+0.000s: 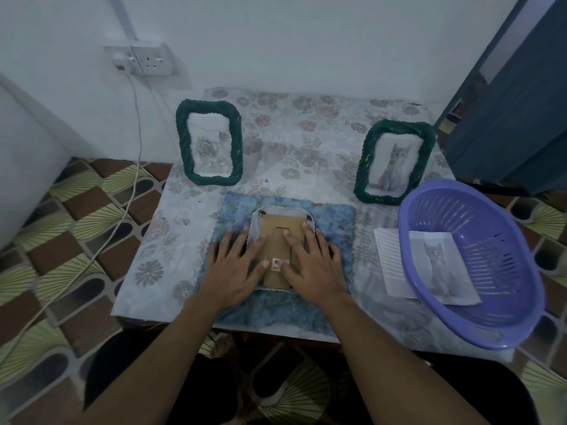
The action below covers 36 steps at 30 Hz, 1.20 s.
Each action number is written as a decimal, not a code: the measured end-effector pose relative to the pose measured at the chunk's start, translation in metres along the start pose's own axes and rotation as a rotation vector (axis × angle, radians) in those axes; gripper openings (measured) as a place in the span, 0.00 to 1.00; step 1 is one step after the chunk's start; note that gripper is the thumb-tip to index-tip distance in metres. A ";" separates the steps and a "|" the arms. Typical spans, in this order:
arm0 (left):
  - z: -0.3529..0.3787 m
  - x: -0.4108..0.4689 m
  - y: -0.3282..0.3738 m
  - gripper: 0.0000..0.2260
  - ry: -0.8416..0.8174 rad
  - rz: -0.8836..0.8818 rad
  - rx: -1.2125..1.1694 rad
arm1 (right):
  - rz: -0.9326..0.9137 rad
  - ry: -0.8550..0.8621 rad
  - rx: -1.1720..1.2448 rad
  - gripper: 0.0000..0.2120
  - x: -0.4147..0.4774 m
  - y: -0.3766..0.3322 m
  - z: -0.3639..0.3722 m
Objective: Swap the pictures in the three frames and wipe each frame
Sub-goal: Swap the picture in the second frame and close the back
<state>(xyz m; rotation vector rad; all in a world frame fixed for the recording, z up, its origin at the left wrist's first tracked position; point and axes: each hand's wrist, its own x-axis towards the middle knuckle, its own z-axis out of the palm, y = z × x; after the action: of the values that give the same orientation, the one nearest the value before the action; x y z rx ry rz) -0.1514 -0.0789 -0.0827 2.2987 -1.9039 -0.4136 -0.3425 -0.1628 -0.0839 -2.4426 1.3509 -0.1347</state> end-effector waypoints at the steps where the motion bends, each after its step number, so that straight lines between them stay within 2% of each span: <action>1: 0.001 -0.001 -0.001 0.33 -0.004 0.008 0.002 | 0.001 0.000 0.000 0.31 0.000 0.000 0.000; 6: 0.003 -0.004 0.001 0.31 0.006 0.012 0.071 | 0.009 -0.011 -0.010 0.32 0.000 0.001 -0.001; 11: 0.001 -0.005 0.002 0.30 0.033 -0.001 0.040 | 0.018 -0.019 -0.010 0.31 0.001 0.000 -0.001; 15: -0.006 0.010 0.003 0.26 0.121 -0.123 -0.119 | 0.025 -0.032 -0.017 0.31 0.001 0.000 -0.001; 18: -0.011 0.030 0.006 0.21 0.125 -0.174 -0.109 | 0.020 -0.045 -0.017 0.30 0.001 0.000 -0.003; 20: -0.017 0.044 0.008 0.21 0.105 -0.176 -0.092 | 0.021 -0.051 -0.009 0.30 0.001 0.000 -0.004; 28: -0.032 0.076 0.006 0.20 0.047 -0.042 0.177 | 0.013 -0.010 -0.005 0.31 0.001 0.001 0.000; 36: -0.025 0.073 -0.003 0.22 0.060 0.018 0.185 | 0.020 -0.022 -0.011 0.35 0.000 -0.001 -0.003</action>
<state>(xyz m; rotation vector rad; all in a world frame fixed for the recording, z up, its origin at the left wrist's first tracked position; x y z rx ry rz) -0.1295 -0.1511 -0.0692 2.3731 -2.0092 -0.1711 -0.3423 -0.1626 -0.0811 -2.4317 1.3698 -0.0951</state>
